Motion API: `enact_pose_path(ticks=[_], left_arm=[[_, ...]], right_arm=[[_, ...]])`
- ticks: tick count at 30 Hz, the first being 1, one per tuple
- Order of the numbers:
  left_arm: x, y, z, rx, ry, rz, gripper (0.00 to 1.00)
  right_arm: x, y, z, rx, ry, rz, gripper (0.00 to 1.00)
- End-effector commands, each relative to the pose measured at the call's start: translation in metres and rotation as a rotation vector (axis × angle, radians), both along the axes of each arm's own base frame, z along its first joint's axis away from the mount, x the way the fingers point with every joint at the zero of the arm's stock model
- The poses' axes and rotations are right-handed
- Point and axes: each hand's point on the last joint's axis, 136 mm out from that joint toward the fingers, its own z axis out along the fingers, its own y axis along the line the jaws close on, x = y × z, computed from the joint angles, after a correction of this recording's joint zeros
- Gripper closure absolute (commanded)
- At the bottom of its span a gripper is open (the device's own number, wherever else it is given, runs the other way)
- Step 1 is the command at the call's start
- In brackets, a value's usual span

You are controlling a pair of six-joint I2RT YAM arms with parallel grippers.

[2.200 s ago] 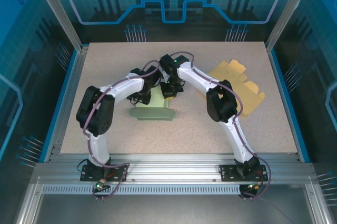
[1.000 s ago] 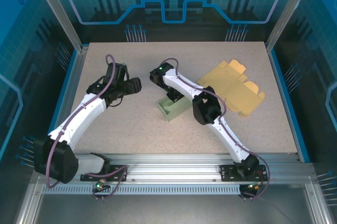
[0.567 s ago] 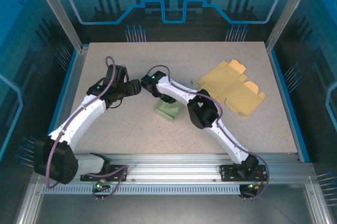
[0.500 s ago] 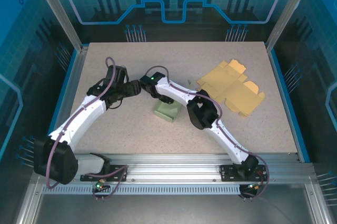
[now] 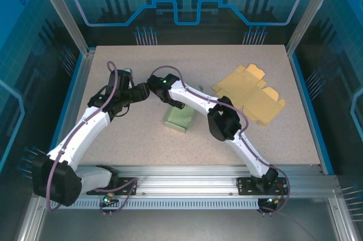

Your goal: Fold the paper box

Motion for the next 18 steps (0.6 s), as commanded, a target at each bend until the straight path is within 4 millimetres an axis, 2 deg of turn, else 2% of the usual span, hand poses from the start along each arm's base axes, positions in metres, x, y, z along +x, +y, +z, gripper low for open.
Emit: enact_pose_path(ticks=[1,4,7,10,13,16,17,18], left_arm=[[-0.003,0.003,-0.024,-0.011,0.047,0.006,0.29],[-0.005,0.000,-0.043,-0.019,0.090,-0.011,0.36],[-0.010,-0.012,-0.073,-0.058,0.164,-0.055,0.42],[-0.016,-0.028,-0.107,-0.075,0.247,-0.101,0.47],[-0.023,-0.047,-0.134,-0.055,0.309,-0.150,0.49],[-0.030,-0.064,-0.159,-0.036,0.358,-0.193,0.53],[-0.032,-0.069,-0.166,-0.031,0.375,-0.206,0.53],[-0.035,-0.075,-0.172,-0.028,0.390,-0.219,0.54]], right_arm=[[-0.018,0.027,0.101,0.174,-0.171,0.052,0.37],[-0.027,0.015,0.151,0.313,-0.257,-0.012,0.38],[-0.043,-0.004,0.196,0.472,-0.337,-0.079,0.38],[-0.059,-0.034,0.222,0.591,-0.395,-0.166,0.35],[-0.072,-0.075,0.228,0.688,-0.444,-0.284,0.33],[-0.086,-0.110,0.219,0.797,-0.454,-0.396,0.30],[-0.090,-0.118,0.210,0.814,-0.448,-0.422,0.28],[-0.096,-0.128,0.208,0.852,-0.452,-0.445,0.24]])
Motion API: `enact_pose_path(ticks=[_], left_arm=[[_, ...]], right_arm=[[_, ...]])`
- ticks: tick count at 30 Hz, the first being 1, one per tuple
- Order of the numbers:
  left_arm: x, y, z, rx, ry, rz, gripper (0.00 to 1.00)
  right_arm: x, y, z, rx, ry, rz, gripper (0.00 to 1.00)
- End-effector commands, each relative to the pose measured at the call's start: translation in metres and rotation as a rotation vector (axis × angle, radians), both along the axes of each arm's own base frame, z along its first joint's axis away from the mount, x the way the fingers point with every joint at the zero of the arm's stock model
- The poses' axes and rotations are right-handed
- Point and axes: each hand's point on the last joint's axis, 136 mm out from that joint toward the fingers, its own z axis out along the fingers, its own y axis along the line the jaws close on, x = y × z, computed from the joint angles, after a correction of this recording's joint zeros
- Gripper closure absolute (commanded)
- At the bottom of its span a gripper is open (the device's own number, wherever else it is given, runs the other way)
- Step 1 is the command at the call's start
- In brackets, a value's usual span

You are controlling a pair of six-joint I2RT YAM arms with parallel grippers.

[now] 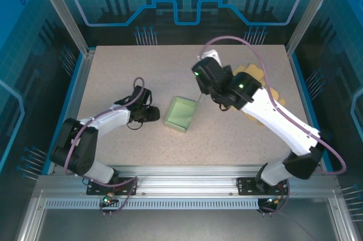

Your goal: Fold the paper box

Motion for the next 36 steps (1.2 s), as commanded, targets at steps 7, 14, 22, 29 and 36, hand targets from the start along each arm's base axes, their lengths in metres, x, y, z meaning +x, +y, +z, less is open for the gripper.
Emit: enact_pose_path(ticks=[7,14,22,29,36], left_arm=[[-0.026,-0.054,-0.025,-0.033,0.057,-0.116,0.57],[-0.055,-0.116,-0.021,-0.101,0.043,-0.236,0.57],[-0.082,-0.212,0.016,-0.360,-0.098,-0.469,0.57],[-0.032,-0.149,0.103,-0.270,-0.381,-0.451,0.48],[0.045,-0.125,0.135,-0.238,-0.613,-0.781,0.37]], right_arm=[[-0.034,-0.052,-0.030,0.267,-0.004,-0.141,0.00],[-0.051,-0.085,-0.041,0.274,-0.009,-0.250,0.00],[-0.058,-0.105,-0.039,0.266,-0.006,-0.292,0.00],[-0.057,-0.088,-0.060,0.292,0.099,-0.185,0.00],[-0.065,-0.063,-0.104,0.364,0.232,-0.075,0.13]])
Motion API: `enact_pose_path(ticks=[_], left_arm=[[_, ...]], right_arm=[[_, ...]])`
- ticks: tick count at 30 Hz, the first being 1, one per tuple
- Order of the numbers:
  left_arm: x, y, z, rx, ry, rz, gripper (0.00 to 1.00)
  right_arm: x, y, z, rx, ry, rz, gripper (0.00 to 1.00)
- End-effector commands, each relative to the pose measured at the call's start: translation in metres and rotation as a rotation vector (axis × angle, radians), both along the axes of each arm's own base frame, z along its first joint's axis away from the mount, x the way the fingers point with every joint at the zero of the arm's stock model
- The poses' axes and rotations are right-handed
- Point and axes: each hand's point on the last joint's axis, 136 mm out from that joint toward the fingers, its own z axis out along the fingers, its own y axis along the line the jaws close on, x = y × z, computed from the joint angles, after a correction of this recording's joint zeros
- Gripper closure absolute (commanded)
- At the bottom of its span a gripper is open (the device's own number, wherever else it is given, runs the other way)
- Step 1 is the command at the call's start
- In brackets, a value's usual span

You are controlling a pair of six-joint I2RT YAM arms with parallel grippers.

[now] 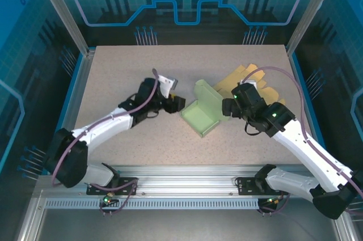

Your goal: Fold the paper box

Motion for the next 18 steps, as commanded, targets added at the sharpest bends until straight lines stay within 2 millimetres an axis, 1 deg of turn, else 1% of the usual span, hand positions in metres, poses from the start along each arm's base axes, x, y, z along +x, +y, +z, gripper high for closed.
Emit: enact_pose_path(ticks=[1,4,7,9,12,18], left_arm=[[0.019,-0.010,-0.013,0.057,-0.115,-0.282,0.36],[0.036,-0.022,-0.021,0.041,-0.125,-0.434,0.32],[0.042,-0.034,-0.026,0.047,-0.137,-0.562,0.31],[0.043,-0.039,-0.029,0.045,-0.139,-0.623,0.30],[0.042,-0.045,-0.032,0.043,-0.147,-0.696,0.29],[0.046,-0.061,-0.046,0.083,-0.125,-0.778,0.30]], right_arm=[[-0.007,0.017,-0.015,0.098,0.035,0.076,0.14],[-0.014,0.020,-0.028,0.130,0.062,0.094,0.16],[-0.016,0.018,-0.040,0.139,0.087,0.078,0.20],[-0.016,0.016,-0.047,0.138,0.104,0.061,0.22],[-0.014,0.015,-0.051,0.142,0.117,0.053,0.23],[-0.008,0.017,-0.055,0.146,0.132,0.050,0.26]])
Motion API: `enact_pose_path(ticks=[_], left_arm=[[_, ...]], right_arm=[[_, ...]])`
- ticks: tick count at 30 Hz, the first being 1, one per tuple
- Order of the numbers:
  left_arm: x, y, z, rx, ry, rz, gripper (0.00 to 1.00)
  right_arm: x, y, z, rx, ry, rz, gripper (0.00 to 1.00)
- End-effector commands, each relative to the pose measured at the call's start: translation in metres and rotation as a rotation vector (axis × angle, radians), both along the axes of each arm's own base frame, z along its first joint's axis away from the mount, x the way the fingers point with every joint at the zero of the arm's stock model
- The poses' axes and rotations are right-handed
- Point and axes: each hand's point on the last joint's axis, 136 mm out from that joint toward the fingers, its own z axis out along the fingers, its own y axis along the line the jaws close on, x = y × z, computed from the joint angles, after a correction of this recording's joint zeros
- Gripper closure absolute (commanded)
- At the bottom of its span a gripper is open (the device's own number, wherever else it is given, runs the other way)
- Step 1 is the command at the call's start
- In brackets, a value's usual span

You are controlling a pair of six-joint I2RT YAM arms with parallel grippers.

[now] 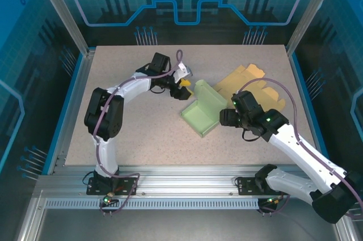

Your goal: Fold the paper box

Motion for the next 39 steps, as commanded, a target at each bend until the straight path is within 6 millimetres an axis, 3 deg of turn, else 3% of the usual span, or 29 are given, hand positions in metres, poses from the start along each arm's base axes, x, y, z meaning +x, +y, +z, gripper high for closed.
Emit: enact_pose_path(ticks=[1,7,14,19,24,29,39], left_arm=[[-0.014,-0.014,-0.010,0.016,0.020,-0.125,0.30],[-0.009,-0.028,-0.027,0.097,0.003,-0.157,0.33],[-0.003,-0.039,-0.027,0.091,-0.023,-0.167,0.41],[0.016,-0.030,-0.021,0.094,-0.018,-0.098,0.31],[0.030,-0.009,-0.011,0.087,-0.044,-0.062,0.28],[0.032,-0.015,-0.004,0.052,-0.079,-0.104,0.28],[0.035,-0.041,-0.011,0.063,-0.142,-0.199,0.27]], right_arm=[[0.005,0.004,-0.002,0.026,0.007,-0.007,0.26],[0.009,0.004,-0.007,0.004,0.032,-0.010,0.26],[0.012,0.001,-0.013,-0.022,0.038,-0.023,0.27],[0.013,0.003,-0.015,-0.025,0.048,-0.019,0.29],[0.012,0.003,-0.014,-0.022,0.047,-0.017,0.30],[0.015,0.005,-0.011,-0.014,0.035,-0.015,0.30],[0.017,0.010,-0.009,0.004,0.037,-0.002,0.32]])
